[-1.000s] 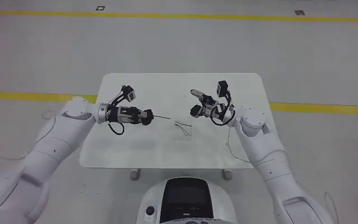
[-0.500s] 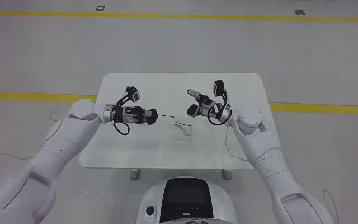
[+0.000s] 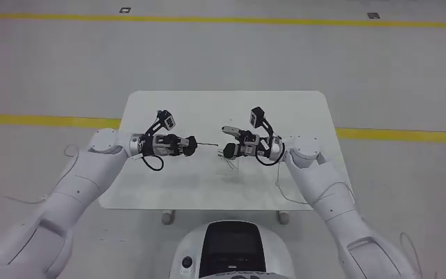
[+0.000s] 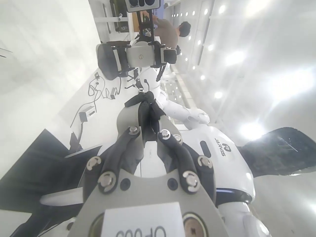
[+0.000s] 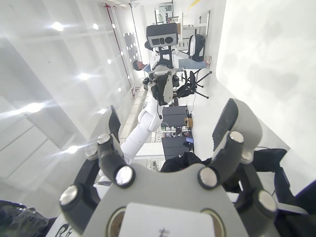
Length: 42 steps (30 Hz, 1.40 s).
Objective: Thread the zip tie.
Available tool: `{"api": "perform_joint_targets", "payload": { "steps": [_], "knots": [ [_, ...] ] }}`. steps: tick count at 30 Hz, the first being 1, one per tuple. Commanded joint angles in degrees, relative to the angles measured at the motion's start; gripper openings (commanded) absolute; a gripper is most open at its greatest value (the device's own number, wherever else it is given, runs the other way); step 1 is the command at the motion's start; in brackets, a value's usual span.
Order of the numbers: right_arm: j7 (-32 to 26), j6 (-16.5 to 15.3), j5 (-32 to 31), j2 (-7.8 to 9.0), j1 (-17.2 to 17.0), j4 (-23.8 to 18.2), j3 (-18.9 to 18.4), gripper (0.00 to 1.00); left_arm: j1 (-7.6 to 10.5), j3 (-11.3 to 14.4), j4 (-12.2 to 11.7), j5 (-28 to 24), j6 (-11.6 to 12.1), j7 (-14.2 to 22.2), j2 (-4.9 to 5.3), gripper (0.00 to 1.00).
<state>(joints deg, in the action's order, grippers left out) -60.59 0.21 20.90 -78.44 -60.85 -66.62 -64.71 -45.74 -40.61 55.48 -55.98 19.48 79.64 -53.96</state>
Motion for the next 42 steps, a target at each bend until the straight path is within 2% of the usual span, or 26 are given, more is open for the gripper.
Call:
{"api": "perform_joint_targets", "payload": {
  "steps": [1,3,8,13,14,15,17,20,22,28,31,42],
  "knots": [
    [0.8,-0.2,0.3,-0.04,-0.4,-0.5,0.1,1.0,-0.28,0.0,0.4,0.4,-0.3,-1.3,-0.02,0.0],
    [1.0,-0.3,1.1,-0.01,-1.0,-1.2,0.3,1.0,-0.96,-0.4,0.9,0.0,-1.1,-2.6,0.0,0.0],
    [-0.1,-1.2,4.3,-0.15,-1.1,-0.7,1.0,1.0,-2.01,-1.4,0.7,-1.5,-1.8,-1.7,-0.07,0.0],
    [-0.5,-2.4,5.0,-0.27,-0.6,0.1,2.0,1.0,-2.3,-1.9,-0.2,-1.7,-1.9,-1.0,-0.34,0.0],
    [-0.5,-2.5,5.0,-0.27,-0.4,0.3,2.1,0.8,-2.34,-1.9,-0.3,-1.6,-1.9,-0.8,-0.4,0.0],
    [-0.3,-2.6,5.0,-0.25,-0.3,0.5,2.2,0.49,-2.38,-2.0,-0.6,-1.6,-1.9,-0.6,-0.48,0.0],
    [0.0,-2.8,4.8,-0.21,-0.1,0.7,2.3,0.43,-2.42,-2.1,-1.0,-1.6,-2.0,-0.2,-0.6,0.0],
    [0.0,-3.0,4.7,-0.12,0.1,0.8,2.4,0.38,-2.46,-2.3,-1.8,-1.6,-2.1,0.0,-0.83,0.0],
    [-0.3,-3.1,4.6,-0.03,0.2,0.9,2.6,0.31,-2.49,-2.5,-2.2,-1.6,-2.2,0.0,-0.98,0.0],
    [-1.0,-3.1,4.6,0.16,0.4,1.0,3.0,0.29,-2.48,-2.6,-2.7,-1.4,-2.5,0.0,-1.19,0.0],
    [-1.4,-3.1,4.9,0.19,0.5,1.1,3.3,0.18,-2.48,-2.6,-2.7,-1.4,-2.5,0.0,-1.19,0.0],
    [-1.0,-3.5,5.6,0.21,1.1,1.9,4.5,0.13,-2.48,-2.6,-2.7,-1.4,-2.5,0.0,-1.19,0.0]
  ]
}}
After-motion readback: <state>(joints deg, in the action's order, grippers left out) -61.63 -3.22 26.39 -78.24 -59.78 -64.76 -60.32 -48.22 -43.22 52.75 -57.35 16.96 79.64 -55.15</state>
